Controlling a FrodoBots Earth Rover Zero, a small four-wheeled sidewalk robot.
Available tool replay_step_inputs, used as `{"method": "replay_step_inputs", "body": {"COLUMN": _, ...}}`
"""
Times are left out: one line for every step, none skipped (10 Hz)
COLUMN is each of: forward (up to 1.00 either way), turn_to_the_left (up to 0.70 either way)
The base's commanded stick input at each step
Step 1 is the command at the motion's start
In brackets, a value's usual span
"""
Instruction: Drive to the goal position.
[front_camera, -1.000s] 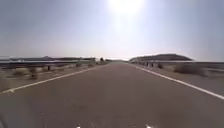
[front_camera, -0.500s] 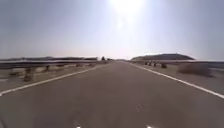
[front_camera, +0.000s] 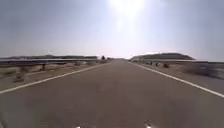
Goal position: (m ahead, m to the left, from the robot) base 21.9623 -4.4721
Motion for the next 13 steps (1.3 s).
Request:
{"method": "replay_step_inputs", "body": {"forward": 0.70, "turn_to_the_left": 0.00}}
{"method": "replay_step_inputs", "body": {"forward": 0.70, "turn_to_the_left": 0.00}}
{"method": "replay_step_inputs", "body": {"forward": 0.70, "turn_to_the_left": 0.00}}
{"method": "replay_step_inputs", "body": {"forward": 0.70, "turn_to_the_left": 0.00}}
{"method": "replay_step_inputs", "body": {"forward": 0.70, "turn_to_the_left": 0.00}}
{"method": "replay_step_inputs", "body": {"forward": 0.70, "turn_to_the_left": 0.00}}
{"method": "replay_step_inputs", "body": {"forward": 0.70, "turn_to_the_left": 0.00}}
{"method": "replay_step_inputs", "body": {"forward": 0.70, "turn_to_the_left": 0.00}}
{"method": "replay_step_inputs", "body": {"forward": 0.70, "turn_to_the_left": 0.00}}
{"method": "replay_step_inputs", "body": {"forward": 0.70, "turn_to_the_left": 0.00}}
{"method": "replay_step_inputs", "body": {"forward": 0.70, "turn_to_the_left": 0.00}}
{"method": "replay_step_inputs", "body": {"forward": 0.70, "turn_to_the_left": 0.00}}
{"method": "replay_step_inputs", "body": {"forward": 0.70, "turn_to_the_left": 0.00}}
